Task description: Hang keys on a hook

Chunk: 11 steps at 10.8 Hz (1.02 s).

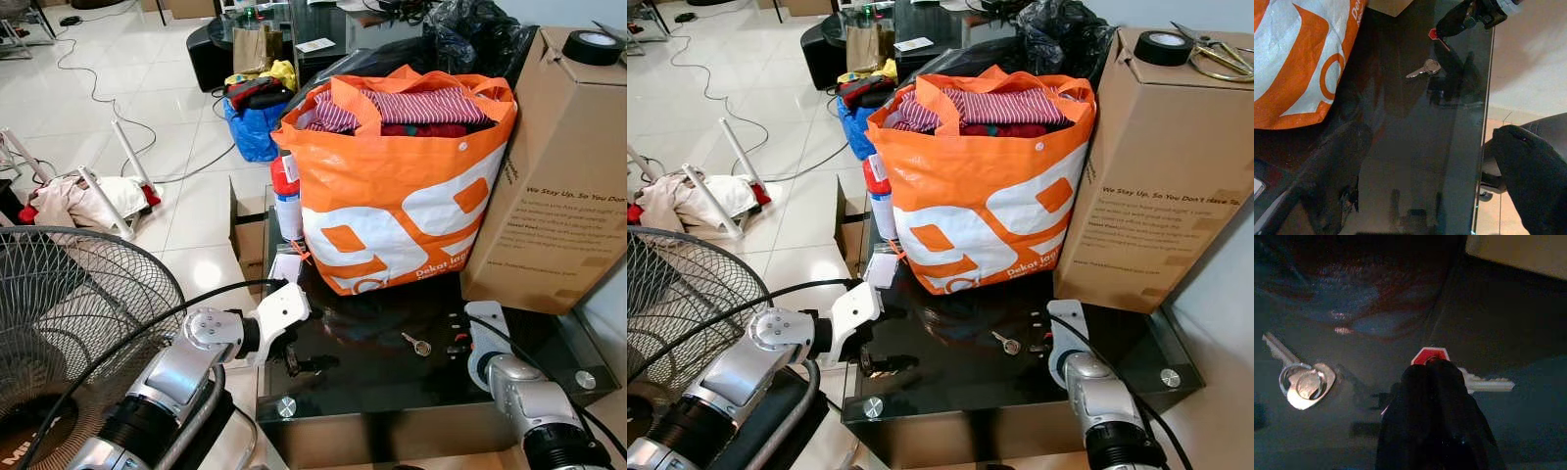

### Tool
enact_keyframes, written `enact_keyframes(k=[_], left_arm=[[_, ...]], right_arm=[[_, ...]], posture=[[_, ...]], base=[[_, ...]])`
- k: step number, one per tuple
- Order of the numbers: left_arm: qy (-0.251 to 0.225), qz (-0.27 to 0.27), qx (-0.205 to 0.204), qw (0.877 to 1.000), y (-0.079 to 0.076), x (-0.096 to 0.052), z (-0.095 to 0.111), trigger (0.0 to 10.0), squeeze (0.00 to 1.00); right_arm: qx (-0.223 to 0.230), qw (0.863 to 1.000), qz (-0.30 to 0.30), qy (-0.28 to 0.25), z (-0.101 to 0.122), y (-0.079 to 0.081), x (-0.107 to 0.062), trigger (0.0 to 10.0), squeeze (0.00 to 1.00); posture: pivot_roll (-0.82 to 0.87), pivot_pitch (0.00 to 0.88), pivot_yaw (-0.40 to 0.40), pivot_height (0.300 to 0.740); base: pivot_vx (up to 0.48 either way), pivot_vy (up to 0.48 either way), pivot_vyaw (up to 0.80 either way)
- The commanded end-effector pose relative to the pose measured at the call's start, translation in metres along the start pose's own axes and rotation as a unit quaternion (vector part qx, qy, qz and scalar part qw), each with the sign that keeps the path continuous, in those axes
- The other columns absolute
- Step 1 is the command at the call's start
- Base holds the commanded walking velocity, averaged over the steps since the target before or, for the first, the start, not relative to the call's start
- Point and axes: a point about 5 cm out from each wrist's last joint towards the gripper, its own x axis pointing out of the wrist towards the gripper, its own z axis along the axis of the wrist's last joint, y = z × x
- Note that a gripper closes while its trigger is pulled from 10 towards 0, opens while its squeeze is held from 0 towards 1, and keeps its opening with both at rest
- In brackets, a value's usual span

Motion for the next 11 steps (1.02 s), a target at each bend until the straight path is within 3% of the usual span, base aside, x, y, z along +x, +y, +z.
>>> enact_keyframes(k=[1,4,6,8,9,10,11], left_arm=[[0.006,0.008,0.006,1.000,0.004,-0.002,0.001,10.0,0.00],[-0.010,0.036,0.015,0.999,0.011,-0.007,0.008,10.0,0.00],[-0.010,0.038,0.015,0.999,0.011,-0.009,0.008,10.0,0.00],[-0.007,0.038,0.014,0.999,0.009,-0.008,0.006,10.0,0.00],[-0.004,0.036,0.012,0.999,0.008,-0.006,0.005,10.0,0.00],[-0.001,0.032,0.009,0.999,0.006,-0.004,0.003,10.0,0.00],[0.001,0.030,0.009,1.000,0.005,-0.003,0.003,10.0,0.00]], right_arm=[[0.009,1.000,-0.004,-0.007,0.003,-0.004,-0.002,0.0,0.00],[0.045,0.997,0.021,-0.064,0.012,-0.006,-0.015,0.0,0.00],[0.053,0.996,0.024,-0.073,0.012,-0.006,-0.021,0.0,0.00],[0.040,0.997,0.025,-0.060,0.008,0.001,-0.018,3.6,0.00],[0.020,0.999,0.012,-0.046,0.009,0.002,-0.014,10.0,0.00],[0.011,0.999,0.005,-0.029,0.007,0.004,-0.010,10.0,1.00],[0.009,1.000,0.005,-0.025,0.007,0.005,-0.008,10.0,1.00]], posture=[[-0.17,0.000,0.091,0.740],[-0.17,0.000,0.096,0.740],[-0.16,0.000,0.097,0.740],[-0.16,0.000,0.085,0.740],[-0.16,0.000,0.081,0.740],[-0.16,0.000,0.075,0.740],[-0.16,0.000,0.068,0.740]], base=[[0.000,0.000,0.00],[0.000,0.000,0.00],[0.000,0.000,0.00],[0.000,0.000,0.00],[0.000,0.000,0.00],[0.000,0.000,0.00],[0.000,0.000,0.00]])
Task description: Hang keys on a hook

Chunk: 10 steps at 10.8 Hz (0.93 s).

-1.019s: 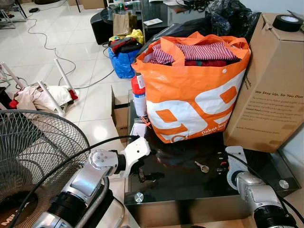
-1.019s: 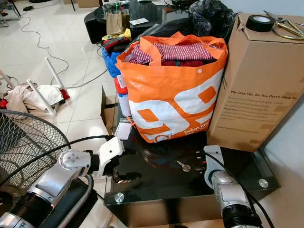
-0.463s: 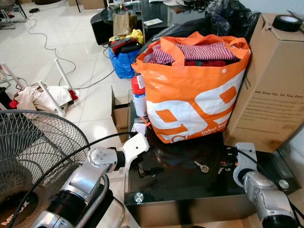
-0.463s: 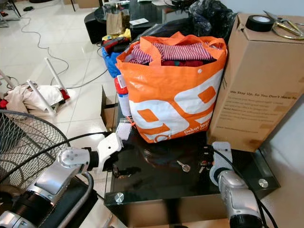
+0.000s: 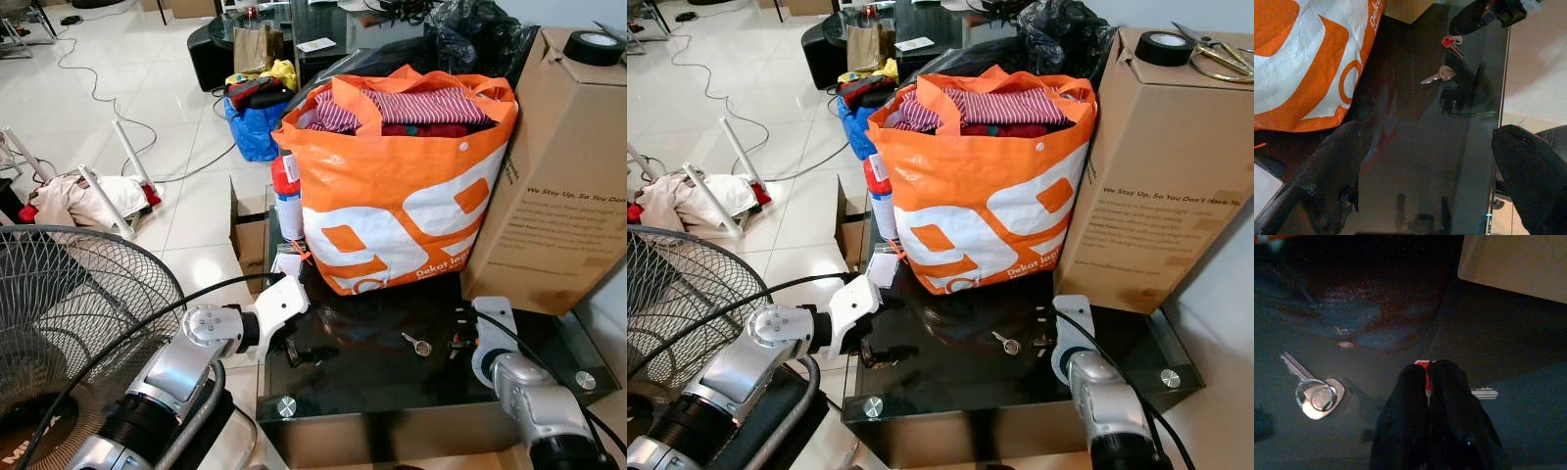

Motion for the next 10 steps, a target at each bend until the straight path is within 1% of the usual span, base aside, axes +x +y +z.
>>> enact_keyframes(k=[1,4,6,7,9,10], left_arm=[[0.009,-0.001,0.004,1.000,0.000,0.000,-0.001,10.0,0.00],[0.012,-0.008,0.005,1.000,-0.003,-0.001,-0.002,10.0,0.00],[0.013,-0.011,0.002,1.000,-0.005,-0.001,-0.004,10.0,0.00],[0.014,-0.012,0.001,1.000,-0.006,-0.001,-0.005,10.0,0.00],[0.015,-0.016,0.001,1.000,-0.007,-0.001,-0.005,10.0,0.00],[0.016,-0.018,0.002,1.000,-0.007,-0.002,-0.005,10.0,0.00]], right_arm=[[-0.004,1.000,0.002,0.000,0.002,0.005,0.002,10.0,1.00],[-0.014,1.000,-0.012,0.009,-0.002,0.002,0.006,10.0,1.00],[-0.022,0.999,-0.015,0.018,-0.003,0.007,0.012,10.0,1.00],[-0.029,0.999,-0.017,0.023,-0.003,0.008,0.015,10.0,0.00],[-0.012,1.000,-0.019,0.020,-0.001,0.008,0.019,10.0,0.00],[-0.013,0.999,-0.021,0.024,-0.002,0.009,0.021,10.0,0.00]], posture=[[-0.15,0.000,0.061,0.740],[-0.14,0.000,0.046,0.740],[-0.14,0.000,0.042,0.740],[-0.14,0.000,0.045,0.740],[-0.14,0.000,0.051,0.740],[-0.14,0.000,0.056,0.740]], base=[[0.000,0.000,0.00],[0.000,0.000,0.00],[0.000,0.000,0.00],[0.000,0.000,0.00],[0.000,0.000,0.00],[0.000,0.000,0.00]])
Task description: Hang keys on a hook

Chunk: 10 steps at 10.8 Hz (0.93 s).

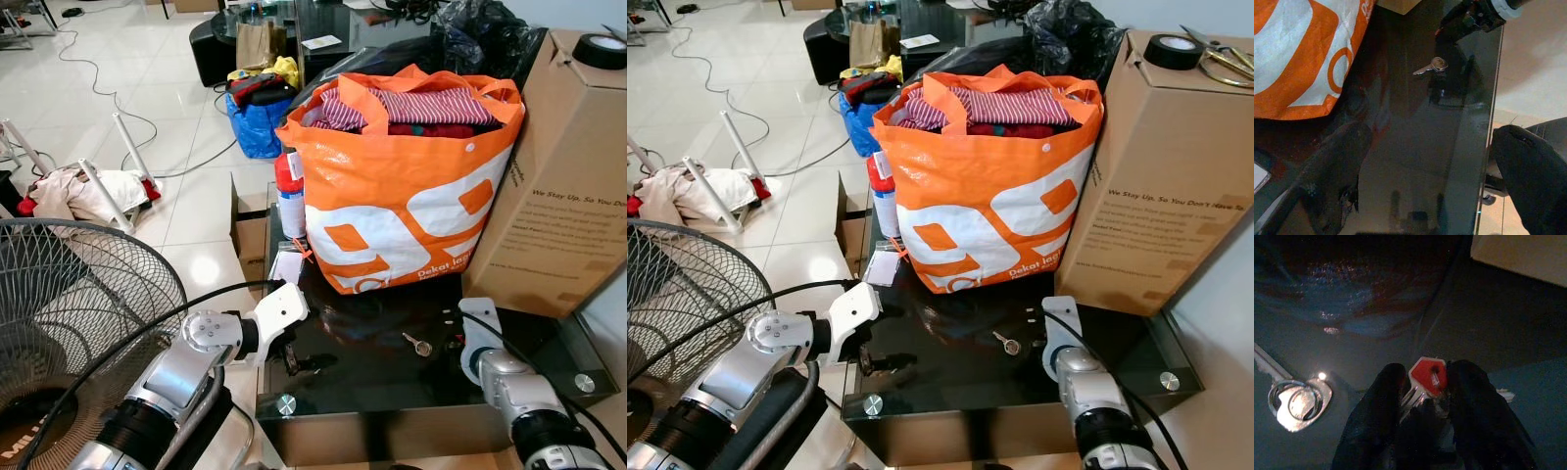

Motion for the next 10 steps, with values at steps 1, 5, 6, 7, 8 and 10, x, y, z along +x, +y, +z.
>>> enact_keyframes(k=[1,5,6,7,8,10], left_arm=[[0.007,-0.006,0.012,1.000,-0.001,-0.002,0.001,10.0,0.00],[0.009,-0.010,0.015,1.000,0.000,-0.001,0.003,10.0,0.00],[0.009,-0.010,0.016,1.000,0.001,-0.001,0.003,10.0,0.00],[0.009,-0.009,0.018,1.000,0.002,-0.001,0.003,10.0,0.00],[0.008,-0.009,0.018,1.000,0.002,-0.001,0.004,10.0,0.00],[0.008,-0.009,0.019,1.000,0.003,-0.001,0.004,10.0,0.00]], right_arm=[[0.001,1.000,-0.004,0.000,0.001,0.001,0.001,9.5,0.00],[0.008,1.000,-0.003,0.003,-0.002,-0.002,0.002,10.0,0.00],[0.012,1.000,-0.003,0.000,-0.001,-0.004,0.000,10.0,0.00],[0.013,1.000,-0.005,-0.005,-0.001,-0.008,-0.001,10.0,0.00],[0.012,1.000,-0.005,-0.006,-0.001,-0.009,-0.001,10.0,0.00],[0.011,1.000,0.000,-0.009,0.000,-0.011,-0.004,10.0,0.00]], posture=[[-0.15,0.000,0.059,0.740],[-0.15,0.000,0.067,0.740],[-0.15,0.000,0.068,0.740],[-0.15,0.000,0.069,0.740],[-0.16,0.000,0.070,0.740],[-0.16,0.000,0.070,0.740]], base=[[0.000,0.000,0.00],[0.000,0.000,0.00],[0.000,0.000,0.00],[0.000,0.000,0.00],[0.000,0.000,0.00],[0.000,0.000,0.00]])
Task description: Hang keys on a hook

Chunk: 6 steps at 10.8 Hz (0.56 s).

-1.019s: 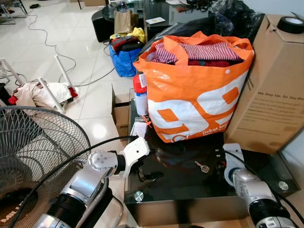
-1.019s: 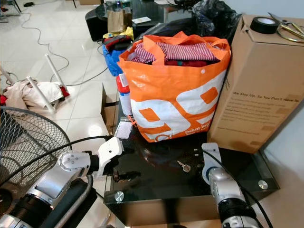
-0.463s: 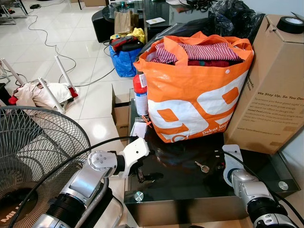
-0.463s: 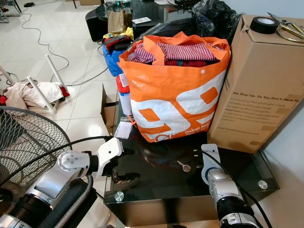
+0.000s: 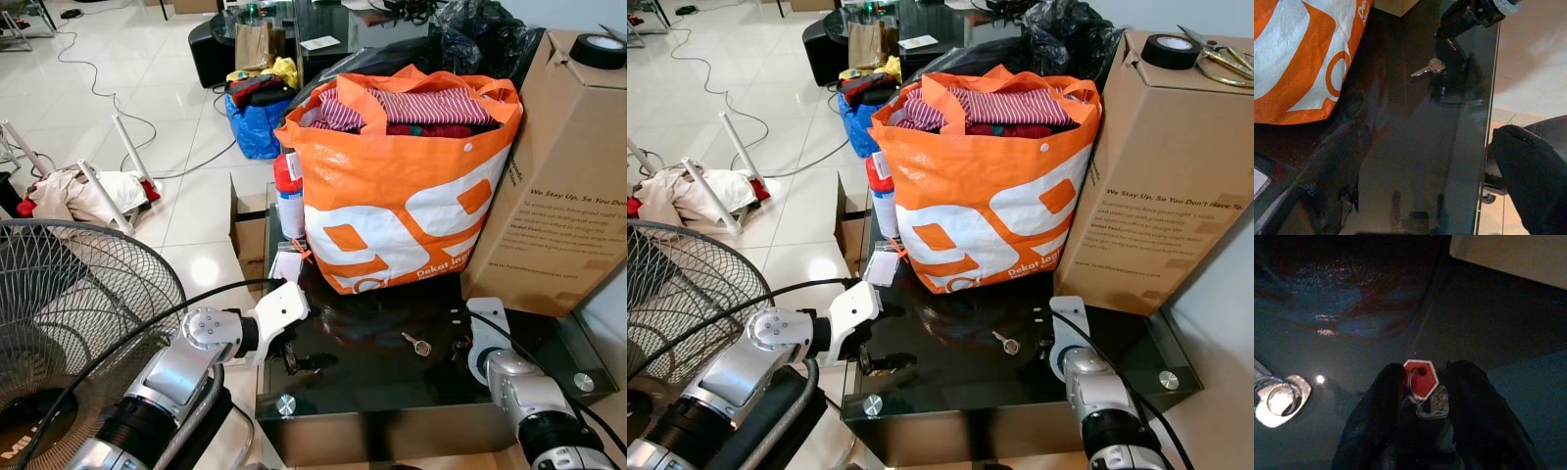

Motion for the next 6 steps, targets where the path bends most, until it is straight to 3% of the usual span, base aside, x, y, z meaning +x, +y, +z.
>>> enact_keyframes(k=[1,6], left_arm=[[0.008,-0.003,0.012,1.000,0.0012,-0.0003,0.0015,10.0,0.00],[0.008,-0.004,0.014,1.000,0.0018,0.0002,0.0022,10.0,0.00]], right_arm=[[0.004,1.000,0.005,-0.003,0.0019,-0.0004,-0.0013,10.0,0.00],[0.004,1.000,0.007,0.011,-0.0045,0.0006,-0.0028,10.0,0.00]], posture=[[-0.16,0.000,0.070,0.740],[-0.16,0.000,0.073,0.740]], base=[[0.000,0.000,0.00],[0.000,0.000,0.00]])
